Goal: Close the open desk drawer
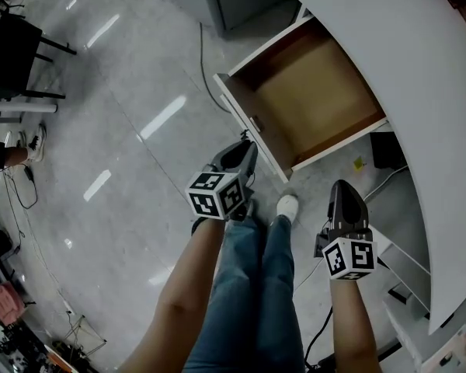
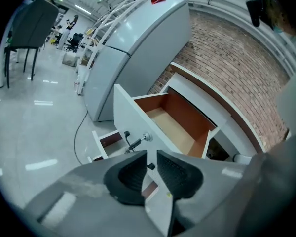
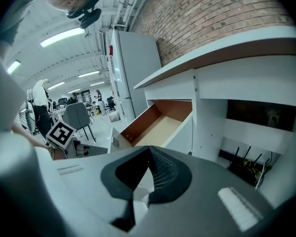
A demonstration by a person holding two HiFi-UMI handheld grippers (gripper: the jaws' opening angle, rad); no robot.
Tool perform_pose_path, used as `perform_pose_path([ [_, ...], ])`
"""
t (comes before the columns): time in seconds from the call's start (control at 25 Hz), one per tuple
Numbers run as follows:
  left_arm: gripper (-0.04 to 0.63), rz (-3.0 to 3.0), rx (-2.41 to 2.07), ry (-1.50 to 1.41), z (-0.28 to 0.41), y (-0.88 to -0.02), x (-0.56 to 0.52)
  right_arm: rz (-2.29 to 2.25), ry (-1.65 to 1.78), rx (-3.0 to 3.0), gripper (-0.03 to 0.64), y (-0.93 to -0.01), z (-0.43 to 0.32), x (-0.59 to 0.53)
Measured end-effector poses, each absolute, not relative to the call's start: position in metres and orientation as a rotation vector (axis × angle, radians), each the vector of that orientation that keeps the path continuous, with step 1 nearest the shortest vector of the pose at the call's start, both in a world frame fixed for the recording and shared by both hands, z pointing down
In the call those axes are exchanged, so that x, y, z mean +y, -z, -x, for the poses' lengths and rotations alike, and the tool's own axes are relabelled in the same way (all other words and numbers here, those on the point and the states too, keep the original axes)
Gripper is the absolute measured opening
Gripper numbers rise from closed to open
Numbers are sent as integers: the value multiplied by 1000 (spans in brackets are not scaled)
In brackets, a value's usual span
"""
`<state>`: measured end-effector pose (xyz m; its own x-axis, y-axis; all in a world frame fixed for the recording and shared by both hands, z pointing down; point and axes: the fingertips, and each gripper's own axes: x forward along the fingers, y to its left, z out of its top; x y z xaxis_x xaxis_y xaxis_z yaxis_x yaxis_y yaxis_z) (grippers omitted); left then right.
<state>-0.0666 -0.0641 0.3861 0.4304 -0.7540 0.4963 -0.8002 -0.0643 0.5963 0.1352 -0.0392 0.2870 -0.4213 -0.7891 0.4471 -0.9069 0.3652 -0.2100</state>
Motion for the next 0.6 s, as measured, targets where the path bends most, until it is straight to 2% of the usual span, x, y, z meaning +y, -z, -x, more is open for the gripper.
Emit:
perform_pose_path([
  [0.04,76,-1810,-1327,-54,66,-389,-66,-1510,-628,-2355,-2,-289,-135,-39],
  [0.08,86,-1798,-1325,-47,65,-393,-68,-1514,-631,-2351,-2,-291,-136,-38],
  [0.32,86,-1655,-1343,18,70,-420,-86,-1572,-695,-2322,-2,-298,-142,-40],
  [0.6,86,-1606,-1342,-45,70,-446,-101,-1575,-688,-2327,-2,-300,-140,-55],
])
